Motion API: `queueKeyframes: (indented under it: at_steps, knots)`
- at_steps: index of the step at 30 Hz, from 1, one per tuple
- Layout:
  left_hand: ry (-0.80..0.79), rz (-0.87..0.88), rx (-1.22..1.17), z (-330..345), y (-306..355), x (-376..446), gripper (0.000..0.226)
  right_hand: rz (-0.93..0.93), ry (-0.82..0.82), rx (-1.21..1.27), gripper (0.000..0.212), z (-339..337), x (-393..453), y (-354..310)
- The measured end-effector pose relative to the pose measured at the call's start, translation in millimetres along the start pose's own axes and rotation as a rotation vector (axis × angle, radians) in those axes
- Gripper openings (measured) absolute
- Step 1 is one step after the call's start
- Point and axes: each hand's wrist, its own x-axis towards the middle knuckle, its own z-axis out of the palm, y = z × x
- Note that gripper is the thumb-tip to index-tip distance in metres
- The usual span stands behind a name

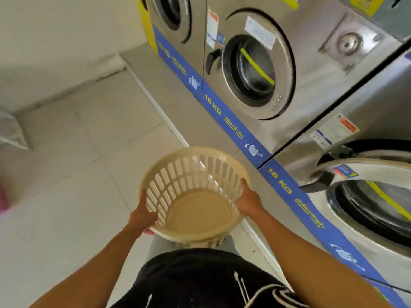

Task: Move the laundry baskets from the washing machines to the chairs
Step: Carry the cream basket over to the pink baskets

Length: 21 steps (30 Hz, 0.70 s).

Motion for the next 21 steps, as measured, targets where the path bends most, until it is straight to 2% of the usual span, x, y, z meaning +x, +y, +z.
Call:
queueKeyframes:
  at_steps: [4,11,21]
  knots:
    - [0.048,-0.049,-0.135,-28,-28,-10,0.096,-0.112,-0.005,-0.111,0.085,2,2,-65]
    - [0.204,-0.145,-0.324,-94,-71,-3,0.085,-0.285,0.029,-0.12,0.082,35,8,-174]
    - [0.499,-0.26,-0.545,-199,-133,-6,0.095,-0.598,-0.022,-0.177,0.08,97,-5,-352]
